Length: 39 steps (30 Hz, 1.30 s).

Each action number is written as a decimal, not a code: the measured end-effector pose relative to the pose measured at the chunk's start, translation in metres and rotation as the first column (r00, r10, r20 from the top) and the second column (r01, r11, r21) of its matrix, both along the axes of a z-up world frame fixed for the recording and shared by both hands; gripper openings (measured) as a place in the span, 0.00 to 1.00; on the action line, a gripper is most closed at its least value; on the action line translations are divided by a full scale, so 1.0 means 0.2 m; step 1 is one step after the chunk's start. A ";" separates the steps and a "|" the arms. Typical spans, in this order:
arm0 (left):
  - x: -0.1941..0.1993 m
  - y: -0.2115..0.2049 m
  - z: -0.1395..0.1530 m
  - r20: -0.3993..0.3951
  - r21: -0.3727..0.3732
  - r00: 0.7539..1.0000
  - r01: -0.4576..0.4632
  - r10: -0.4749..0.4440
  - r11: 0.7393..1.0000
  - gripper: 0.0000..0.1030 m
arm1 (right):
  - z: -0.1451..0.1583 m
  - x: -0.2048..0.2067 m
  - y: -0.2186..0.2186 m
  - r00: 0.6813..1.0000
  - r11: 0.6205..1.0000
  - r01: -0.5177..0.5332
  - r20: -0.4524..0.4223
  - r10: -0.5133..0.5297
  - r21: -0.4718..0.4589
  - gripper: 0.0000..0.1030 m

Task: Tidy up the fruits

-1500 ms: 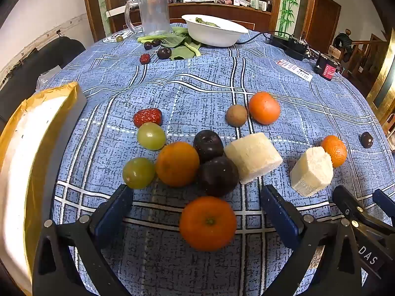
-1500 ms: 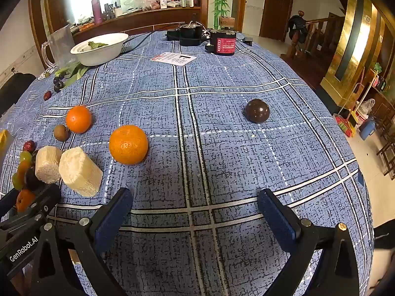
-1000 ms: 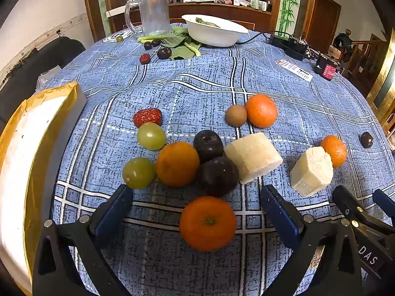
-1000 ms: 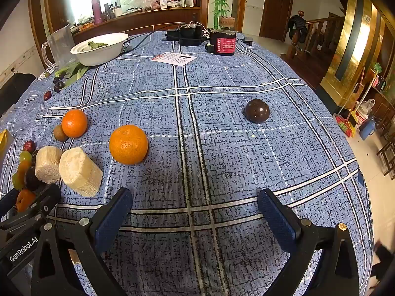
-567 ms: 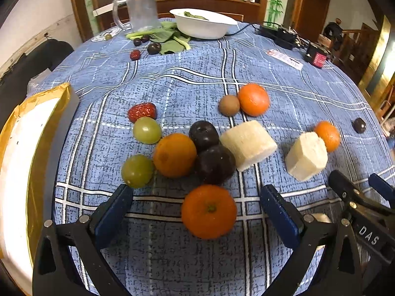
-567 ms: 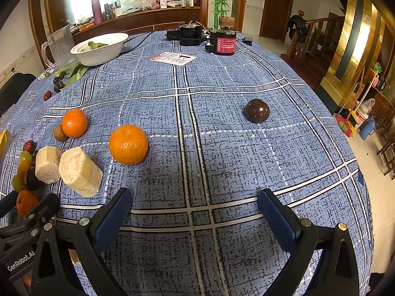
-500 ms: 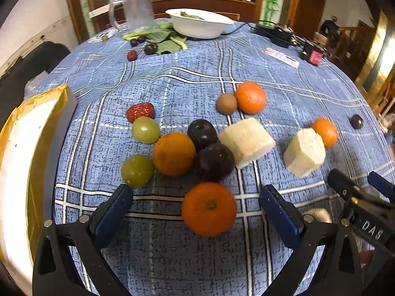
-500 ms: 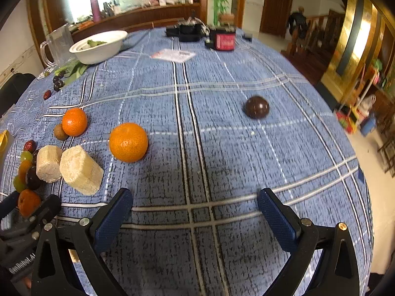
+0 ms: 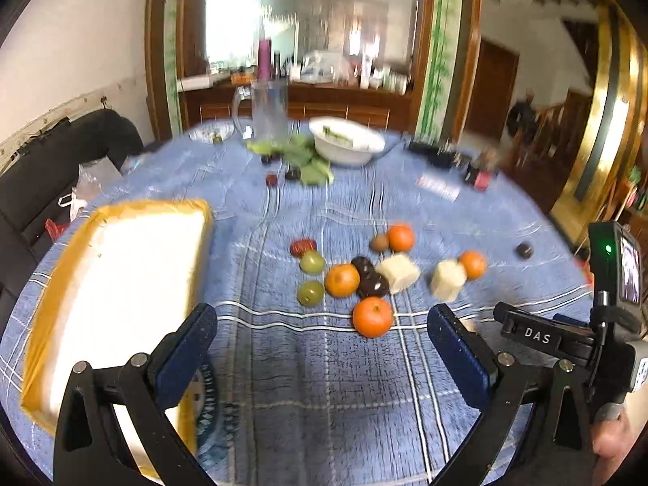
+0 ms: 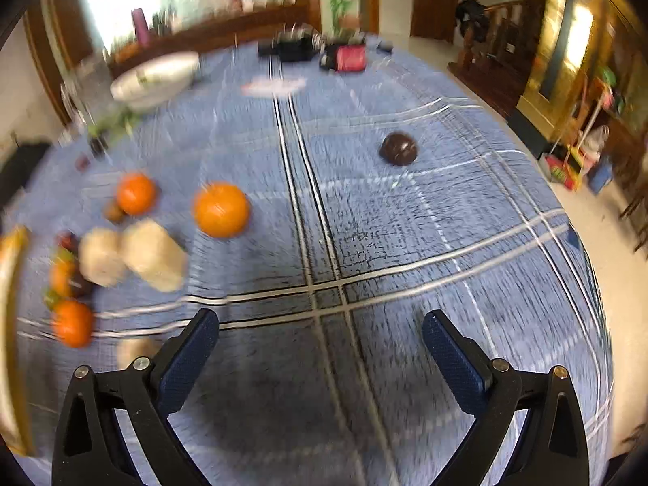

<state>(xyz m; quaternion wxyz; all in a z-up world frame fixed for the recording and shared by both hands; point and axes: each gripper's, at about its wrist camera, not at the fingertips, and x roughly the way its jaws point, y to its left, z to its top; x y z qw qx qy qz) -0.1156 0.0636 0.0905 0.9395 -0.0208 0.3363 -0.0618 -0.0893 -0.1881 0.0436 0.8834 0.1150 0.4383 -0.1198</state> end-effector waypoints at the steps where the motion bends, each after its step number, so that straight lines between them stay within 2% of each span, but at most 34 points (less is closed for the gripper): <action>1: -0.04 0.03 0.03 -0.006 -0.012 1.000 0.014 -0.014 1.000 1.00 | 0.05 -0.06 0.02 0.999 1.000 0.008 0.044 -0.007 -0.010 0.99; 4: -0.11 0.05 0.07 0.006 0.012 1.000 0.004 -0.004 1.000 1.00 | 0.20 -0.27 0.09 0.978 0.997 0.055 0.206 -0.042 -0.056 0.99; 5: -0.12 0.06 0.09 0.016 0.010 1.000 0.007 -0.008 1.000 1.00 | 0.25 -0.37 0.12 0.958 0.993 0.086 0.279 -0.060 -0.081 0.99; 7: -0.17 0.09 0.13 0.043 -0.022 0.999 0.023 -0.022 0.999 1.00 | 0.32 -0.47 0.18 0.925 0.984 0.131 0.371 -0.077 -0.122 0.99; 9: -0.18 0.10 0.15 0.052 -0.052 0.997 0.062 -0.060 0.997 1.00 | 0.36 -0.55 0.24 0.898 0.968 0.174 0.433 -0.082 -0.178 0.99; 11: -0.24 0.11 0.18 0.078 -0.055 0.994 0.084 -0.080 0.995 1.00 | 0.38 -0.58 0.28 0.891 0.958 0.192 0.447 -0.079 -0.214 0.99; 13: -0.30 0.11 0.22 0.113 -0.043 0.989 0.097 -0.092 0.994 1.00 | 0.39 -0.58 0.30 0.898 0.957 0.186 0.435 -0.072 -0.225 0.99; 17: -0.36 0.14 0.27 0.178 -0.040 0.981 0.083 -0.074 0.996 1.00 | 0.40 -0.55 0.32 0.915 0.980 0.115 0.402 -0.042 -0.160 0.99; 21: -0.37 0.18 0.29 0.200 -0.020 0.979 0.044 -0.039 0.999 1.00 | 0.39 -0.54 0.42 0.920 0.965 0.120 0.391 -0.020 -0.234 0.99; 23: -0.36 0.21 0.29 0.195 -0.028 0.980 0.045 -0.039 0.999 1.00 | 0.37 -0.53 0.45 0.930 0.966 0.095 0.368 -0.001 -0.239 0.99; 26: -0.35 0.28 0.28 0.182 -0.055 0.983 0.037 -0.026 0.998 1.00 | 0.32 -0.44 0.53 0.958 0.980 -0.056 0.266 0.106 -0.190 0.99; 29: -0.32 0.45 0.31 0.191 -0.020 0.979 -0.071 0.073 0.997 1.00 | 0.31 -0.37 0.69 0.951 0.965 -0.195 0.207 0.230 -0.175 0.99; 31: -0.31 0.67 0.34 0.196 -0.076 0.962 -0.180 0.192 0.981 1.00 | 0.30 -0.32 0.80 0.940 0.949 -0.255 0.181 0.288 -0.185 0.99; 34: -0.33 0.93 0.35 0.174 -0.199 0.935 -0.273 0.308 0.941 1.00 | 0.21 -0.23 1.01 0.927 0.916 -0.335 0.097 0.362 -0.219 0.99; 36: -0.36 1.06 0.34 0.160 -0.253 0.921 -0.309 0.355 0.917 1.00 | 0.13 -0.15 1.15 0.921 0.898 -0.371 0.026 0.388 -0.237 0.99; 39: -0.40 1.16 0.33 0.147 -0.283 0.907 -0.344 0.395 0.895 1.00 | 0.03 -0.06 1.32 0.910 0.873 -0.411 -0.062 0.410 -0.263 0.99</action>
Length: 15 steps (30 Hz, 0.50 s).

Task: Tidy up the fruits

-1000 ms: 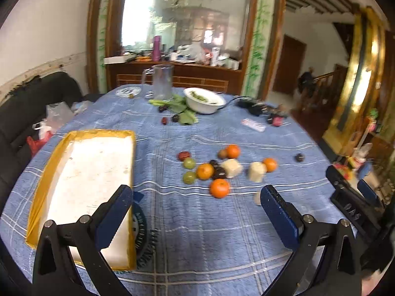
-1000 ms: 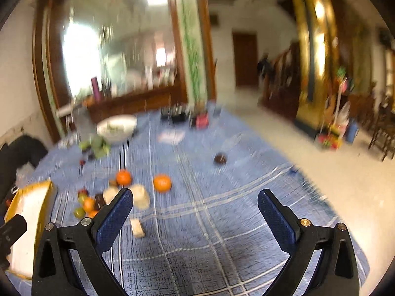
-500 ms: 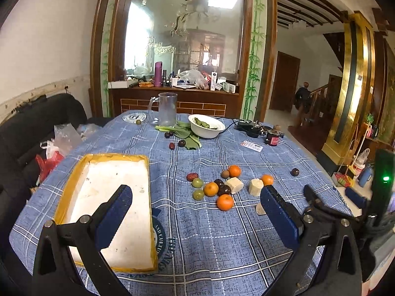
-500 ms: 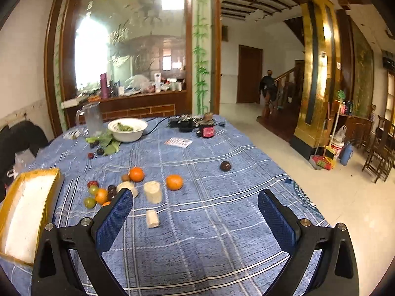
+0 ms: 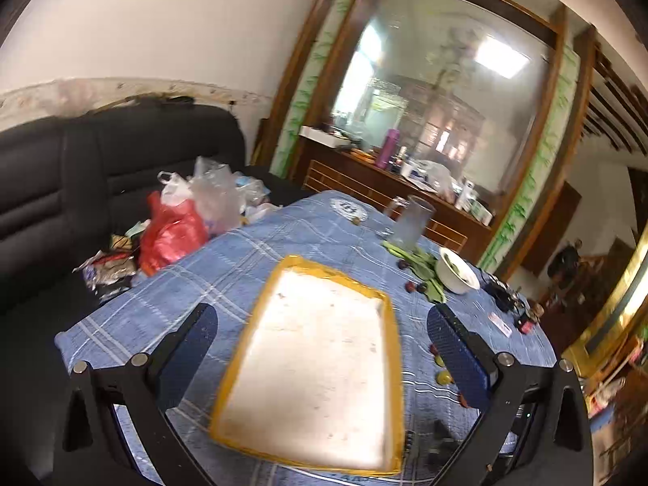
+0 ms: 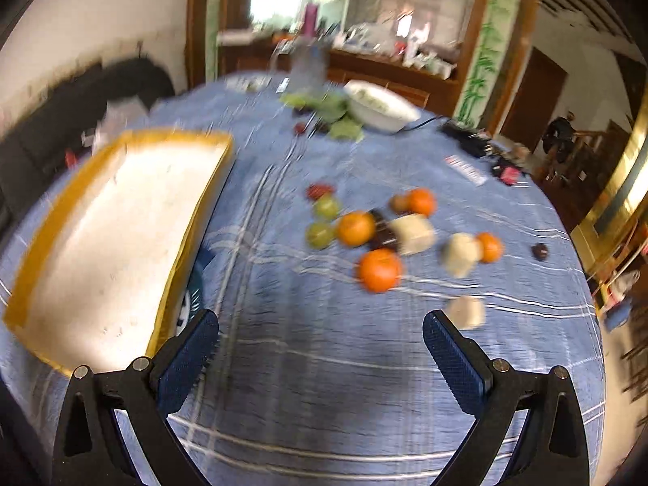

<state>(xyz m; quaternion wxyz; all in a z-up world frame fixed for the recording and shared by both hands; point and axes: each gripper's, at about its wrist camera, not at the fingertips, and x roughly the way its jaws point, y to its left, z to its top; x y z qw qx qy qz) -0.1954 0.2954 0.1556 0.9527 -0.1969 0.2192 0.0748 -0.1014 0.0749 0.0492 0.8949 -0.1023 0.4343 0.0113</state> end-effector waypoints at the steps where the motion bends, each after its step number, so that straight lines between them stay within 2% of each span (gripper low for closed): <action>1: -0.01 0.02 0.00 0.004 -0.006 1.000 -0.004 0.004 1.000 1.00 | -0.02 0.01 0.05 1.000 1.000 -0.019 -0.022 0.019 -0.009 0.99; 4: -0.01 0.03 -0.02 0.002 -0.007 1.000 0.002 -0.002 1.000 1.00 | -0.06 0.04 0.19 0.997 0.997 -0.070 -0.038 0.068 -0.038 0.99; 6: -0.03 0.05 -0.02 -0.002 -0.002 1.000 0.012 -0.012 1.000 1.00 | -0.04 0.03 0.22 0.993 0.994 -0.113 -0.034 0.113 0.007 0.98; 8: -0.01 0.02 -0.03 -0.012 0.010 1.000 0.029 -0.029 1.000 1.00 | 0.01 0.01 0.19 0.992 0.990 -0.130 0.006 0.130 0.046 0.98; 10: 0.00 -0.02 -0.03 -0.026 0.037 0.999 0.037 -0.036 0.999 1.00 | 0.12 -0.06 0.09 0.990 0.992 -0.110 0.099 0.105 0.053 0.98; 11: 0.01 -0.05 -0.02 -0.029 0.054 0.999 0.046 -0.045 0.997 1.00 | 0.19 -0.11 0.01 0.981 0.994 -0.095 0.177 0.085 0.051 0.98; 13: 0.02 -0.12 -0.02 -0.027 0.093 0.997 0.074 -0.071 0.993 1.00 | 0.30 -0.19 -0.10 0.952 0.998 -0.055 0.304 0.046 0.022 0.98; 15: 0.03 -0.22 -0.01 -0.012 0.117 0.991 0.132 -0.132 0.984 1.00 | 0.38 -0.29 -0.29 0.903 0.999 -0.030 0.429 0.023 0.011 0.99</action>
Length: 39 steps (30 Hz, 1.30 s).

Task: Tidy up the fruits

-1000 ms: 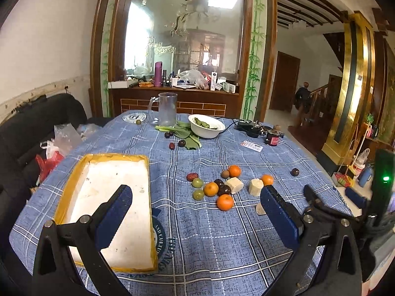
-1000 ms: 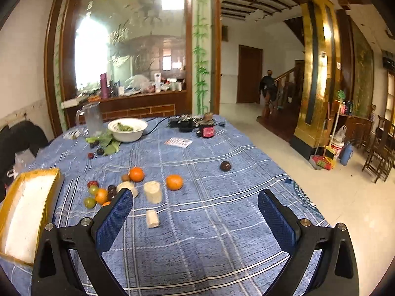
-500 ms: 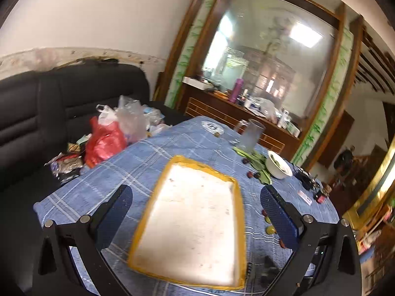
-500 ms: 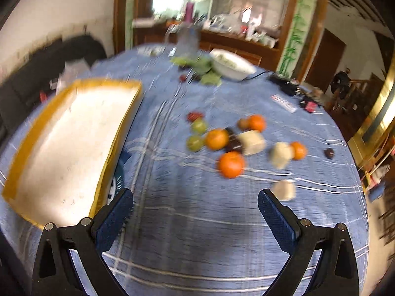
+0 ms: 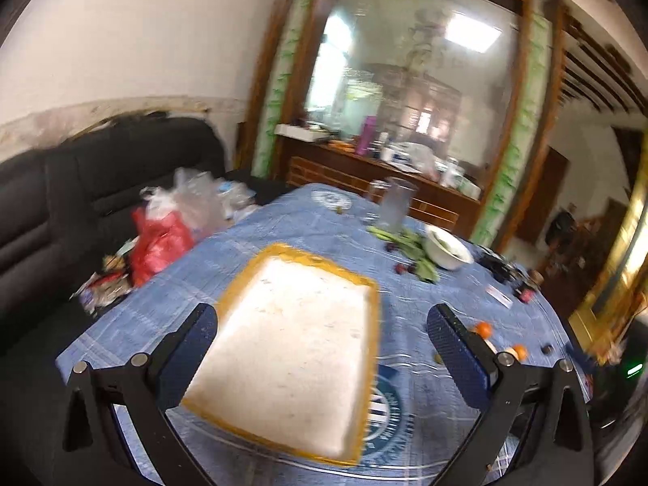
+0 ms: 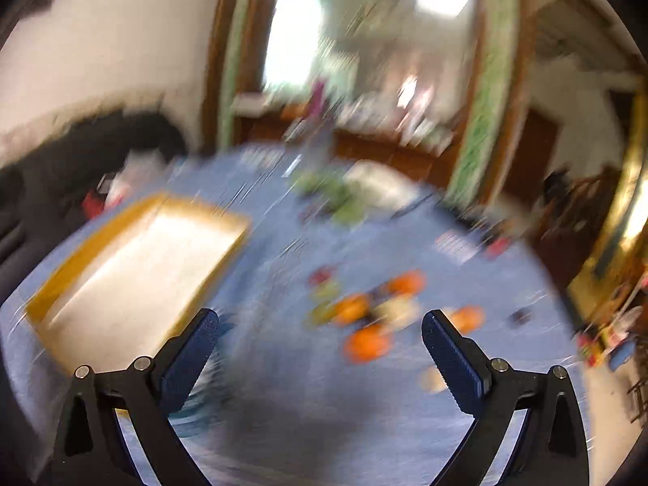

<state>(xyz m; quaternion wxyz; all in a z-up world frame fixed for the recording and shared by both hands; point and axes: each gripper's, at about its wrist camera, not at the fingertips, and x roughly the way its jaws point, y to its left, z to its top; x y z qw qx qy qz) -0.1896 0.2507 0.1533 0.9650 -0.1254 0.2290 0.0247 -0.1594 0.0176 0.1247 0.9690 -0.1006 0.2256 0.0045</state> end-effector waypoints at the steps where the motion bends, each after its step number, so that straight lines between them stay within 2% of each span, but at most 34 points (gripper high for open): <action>1: 0.01 -0.05 0.00 0.016 -0.009 0.999 0.045 -0.045 0.999 1.00 | 0.01 -0.02 -0.08 1.000 1.000 0.003 0.015 -0.003 0.003 0.99; 2: 0.01 -0.10 0.00 0.025 -0.021 0.996 0.090 -0.090 0.996 1.00 | 0.02 -0.02 -0.15 1.000 1.000 0.011 -0.004 -0.011 0.005 0.99; 4: 0.03 -0.24 -0.02 0.014 -0.020 0.981 0.195 -0.194 0.981 1.00 | -0.02 0.02 -0.34 0.993 0.997 0.073 -0.097 -0.072 0.011 0.99; 6: 0.06 -0.37 -0.05 -0.009 0.023 0.971 0.240 -0.240 0.970 1.00 | -0.05 0.04 -0.49 0.977 0.988 0.144 -0.163 -0.135 0.049 0.99; 8: 0.08 -0.51 -0.08 -0.040 0.105 0.972 0.233 -0.230 0.967 1.00 | -0.08 0.05 -0.62 0.963 0.977 0.184 -0.217 -0.158 0.104 0.99; 10: 0.11 -0.58 -0.11 -0.073 0.149 0.975 0.218 -0.210 0.964 1.00 | -0.11 0.06 -0.70 0.958 0.969 0.201 -0.236 -0.165 0.140 0.98; 14: 0.17 -0.62 -0.15 -0.123 0.099 0.970 0.224 -0.211 0.970 1.00 | -0.17 0.10 -0.78 0.952 0.963 0.190 -0.277 -0.132 0.193 0.92; 17: 0.20 -0.66 -0.16 -0.138 0.113 0.969 0.222 -0.206 0.968 1.00 | -0.21 0.14 -0.81 0.951 0.949 0.165 -0.299 -0.081 0.268 0.89; 19: 0.20 -0.70 -0.18 -0.143 0.137 0.967 0.231 -0.212 0.963 1.00 | -0.25 0.18 -0.82 0.948 0.933 0.152 -0.314 -0.045 0.326 0.83; 23: 0.23 -0.78 -0.23 -0.173 0.131 0.942 0.310 -0.286 0.942 1.00 | -0.37 0.30 -0.86 0.929 0.882 0.164 -0.370 0.013 0.443 0.49; 24: 0.23 -0.80 -0.24 -0.177 0.133 0.939 0.320 -0.295 0.938 1.00 | -0.40 0.30 -0.87 0.929 0.871 0.164 -0.371 0.022 0.462 0.49; 27: 0.27 -0.83 -0.28 -0.204 0.136 0.932 0.329 -0.298 0.934 1.00 | -0.44 0.30 -0.87 0.935 0.862 0.144 -0.351 0.042 0.486 0.49; 30: 0.32 -0.81 -0.33 -0.222 0.081 0.928 0.325 -0.301 0.942 1.00 | -0.46 0.30 -0.88 0.931 0.853 0.119 -0.355 0.082 0.509 0.49; 31: 0.33 -0.81 -0.34 -0.228 0.064 0.926 0.324 -0.302 0.944 1.00 | -0.45 0.30 -0.88 0.934 0.856 0.110 -0.347 0.085 0.505 0.49; 34: 0.36 -0.84 -0.38 -0.248 0.070 0.919 0.331 -0.305 0.941 0.99 | -0.43 0.30 -0.85 0.939 0.879 0.092 -0.335 0.079 0.468 0.49; 38: 0.39 -0.87 -0.40 -0.255 0.085 0.921 0.326 -0.295 0.942 0.87 | -0.43 0.29 -0.80 0.940 0.902 0.066 -0.330 0.087 0.427 0.49; 39: 0.40 -0.87 -0.41 -0.258 0.076 0.919 0.326 -0.297 0.942 0.87 | -0.43 0.29 -0.79 0.940 0.908 0.058 -0.328 0.090 0.416 0.49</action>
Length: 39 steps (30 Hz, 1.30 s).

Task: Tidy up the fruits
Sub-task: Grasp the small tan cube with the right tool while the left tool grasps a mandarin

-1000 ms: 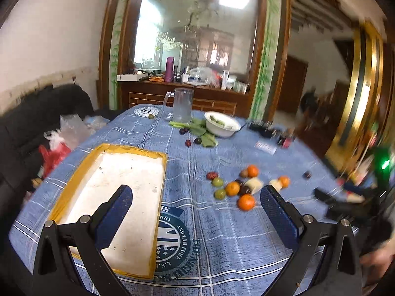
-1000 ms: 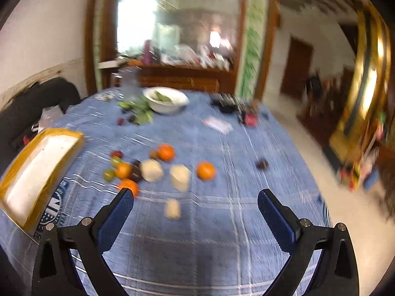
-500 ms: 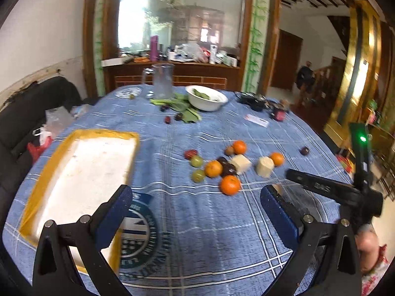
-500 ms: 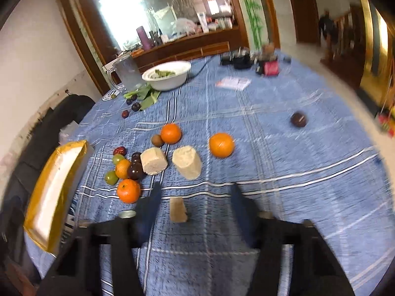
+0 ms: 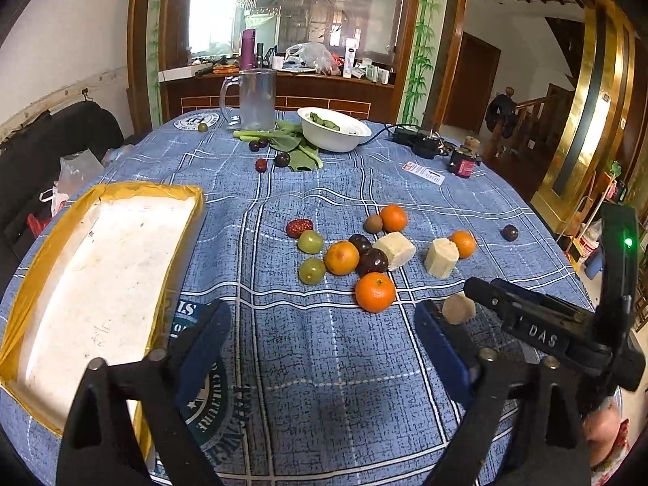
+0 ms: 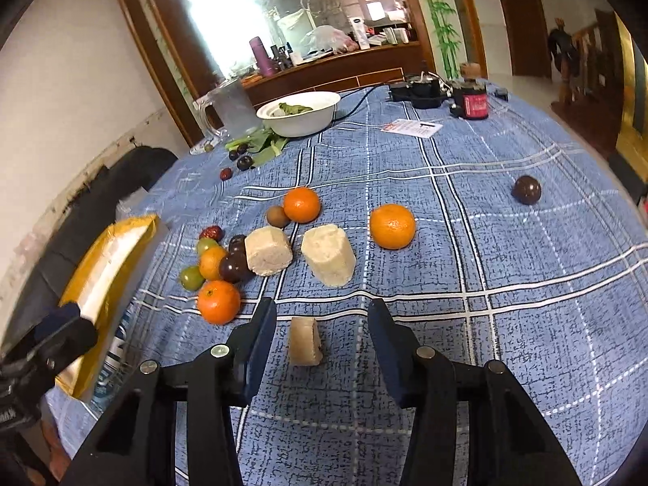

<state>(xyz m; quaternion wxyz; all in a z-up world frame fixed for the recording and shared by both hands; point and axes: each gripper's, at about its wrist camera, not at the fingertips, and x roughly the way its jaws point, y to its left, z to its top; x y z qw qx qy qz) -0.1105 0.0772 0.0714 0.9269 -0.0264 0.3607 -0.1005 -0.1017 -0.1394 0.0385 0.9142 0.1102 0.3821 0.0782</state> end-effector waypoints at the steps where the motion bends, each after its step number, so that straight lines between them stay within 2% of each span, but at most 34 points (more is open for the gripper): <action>1: 0.01 0.00 -0.01 -0.009 -0.018 1.000 0.002 -0.002 1.000 0.87 | 0.00 0.00 0.01 1.000 1.000 -0.010 0.004 0.010 -0.005 0.49; 3: 0.03 0.01 -0.02 -0.023 -0.042 1.000 -0.005 0.004 0.999 0.87 | 0.00 0.00 0.04 1.000 0.999 -0.031 0.002 0.032 -0.020 0.49; 6: 0.04 0.02 -0.03 -0.028 -0.038 0.999 -0.021 0.020 0.999 0.87 | -0.03 0.01 0.08 0.998 0.997 -0.064 -0.021 0.063 -0.033 0.49; 10: 0.07 0.02 -0.01 -0.030 -0.060 1.000 0.001 -0.003 0.998 0.87 | -0.06 0.03 0.13 0.995 0.994 -0.088 -0.047 0.085 -0.069 0.49; 12: 0.10 0.02 -0.01 -0.051 -0.119 0.998 0.036 -0.042 0.992 0.86 | -0.07 0.03 0.15 0.994 0.991 -0.100 -0.056 0.095 -0.088 0.41; 14: 0.14 -0.01 -0.02 -0.066 -0.168 0.994 0.075 -0.087 0.983 0.75 | -0.08 0.03 0.15 0.993 0.990 -0.104 -0.059 0.098 -0.091 0.35; 15: 0.16 -0.04 -0.03 -0.073 -0.173 0.992 0.090 -0.104 0.981 0.71 | -0.08 0.04 0.15 0.993 0.991 -0.101 -0.061 0.096 -0.089 0.35; 17: 0.20 -0.10 -0.06 -0.094 -0.174 0.985 0.125 -0.142 0.977 0.55 | -0.09 0.04 0.14 0.993 0.992 -0.098 -0.069 0.092 -0.084 0.34; 22: 0.29 -0.21 -0.16 -0.139 -0.185 0.971 0.166 -0.193 0.969 0.50 | -0.10 0.05 0.15 0.992 0.992 -0.098 -0.082 0.091 -0.083 0.34; 26: 0.34 -0.23 -0.20 -0.151 -0.184 0.968 0.171 -0.199 0.968 0.49 | -0.11 0.06 0.15 0.992 0.991 -0.102 -0.089 0.094 -0.082 0.34; 29: 0.36 -0.24 -0.20 -0.132 -0.135 0.975 0.159 -0.177 0.978 0.41 | -0.11 0.06 0.15 0.991 0.991 -0.104 -0.094 0.096 -0.084 0.34; 34: 0.37 -0.28 -0.24 -0.110 0.005 0.987 0.121 -0.120 0.993 0.40 | -0.12 0.06 0.16 0.990 0.991 -0.107 -0.105 0.098 -0.084 0.35; 37: 0.40 -0.26 -0.28 -0.137 0.017 0.986 0.100 -0.096 0.995 0.39 | -0.12 0.06 0.15 0.990 0.991 -0.107 -0.105 0.099 -0.083 0.35; 38: 0.42 -0.24 -0.29 -0.149 0.014 0.985 0.090 -0.087 0.996 0.30 | -0.12 0.06 0.16 0.989 0.991 -0.109 -0.105 0.100 -0.082 0.35; 39: 0.42 -0.23 -0.30 -0.154 0.018 0.986 0.075 -0.072 0.997 0.30 | -0.12 0.06 0.16 0.989 0.990 -0.111 -0.104 0.102 -0.082 0.34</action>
